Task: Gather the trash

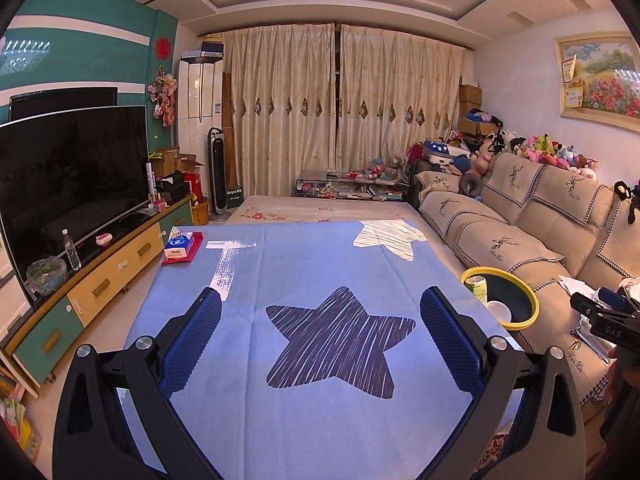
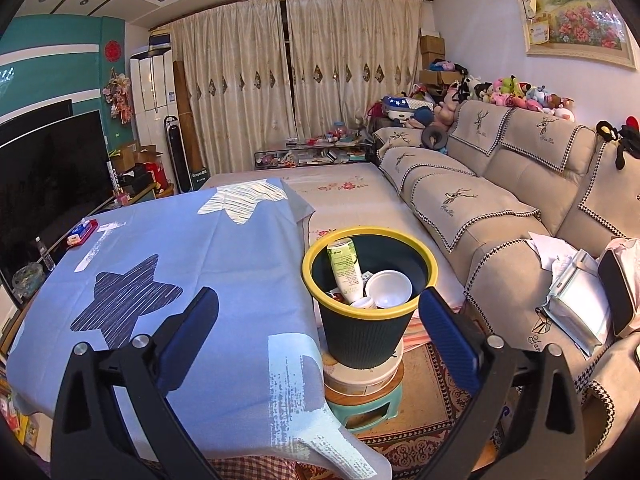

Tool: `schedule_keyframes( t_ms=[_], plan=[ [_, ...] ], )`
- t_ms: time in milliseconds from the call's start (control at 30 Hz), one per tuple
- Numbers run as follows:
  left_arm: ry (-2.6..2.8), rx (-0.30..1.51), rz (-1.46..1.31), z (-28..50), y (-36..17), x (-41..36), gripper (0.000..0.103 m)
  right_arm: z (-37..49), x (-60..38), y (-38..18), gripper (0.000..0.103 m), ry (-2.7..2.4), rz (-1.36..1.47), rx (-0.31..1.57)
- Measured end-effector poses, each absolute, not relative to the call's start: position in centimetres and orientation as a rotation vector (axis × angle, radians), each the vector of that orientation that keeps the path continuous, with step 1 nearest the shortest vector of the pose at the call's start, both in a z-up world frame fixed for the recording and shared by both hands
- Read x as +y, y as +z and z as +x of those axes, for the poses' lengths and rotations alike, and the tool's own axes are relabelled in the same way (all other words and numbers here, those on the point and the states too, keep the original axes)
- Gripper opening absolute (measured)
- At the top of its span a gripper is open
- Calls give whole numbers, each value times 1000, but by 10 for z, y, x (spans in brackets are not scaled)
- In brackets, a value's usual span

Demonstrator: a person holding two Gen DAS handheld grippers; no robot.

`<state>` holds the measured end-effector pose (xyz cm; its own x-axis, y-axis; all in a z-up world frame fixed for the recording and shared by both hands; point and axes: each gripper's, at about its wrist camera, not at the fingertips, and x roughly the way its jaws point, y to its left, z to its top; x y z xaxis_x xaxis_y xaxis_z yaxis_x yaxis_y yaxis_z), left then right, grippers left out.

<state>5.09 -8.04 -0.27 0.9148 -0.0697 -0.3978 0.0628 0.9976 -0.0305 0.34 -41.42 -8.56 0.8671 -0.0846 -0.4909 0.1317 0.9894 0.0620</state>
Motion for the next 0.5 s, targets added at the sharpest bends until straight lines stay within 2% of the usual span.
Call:
schedule_keyframes(
  t_ms=[500],
  plan=[
    [-72, 417, -13, 53, -5, -80, 98, 7, -415, -89, 95, -97, 106, 520]
  ],
)
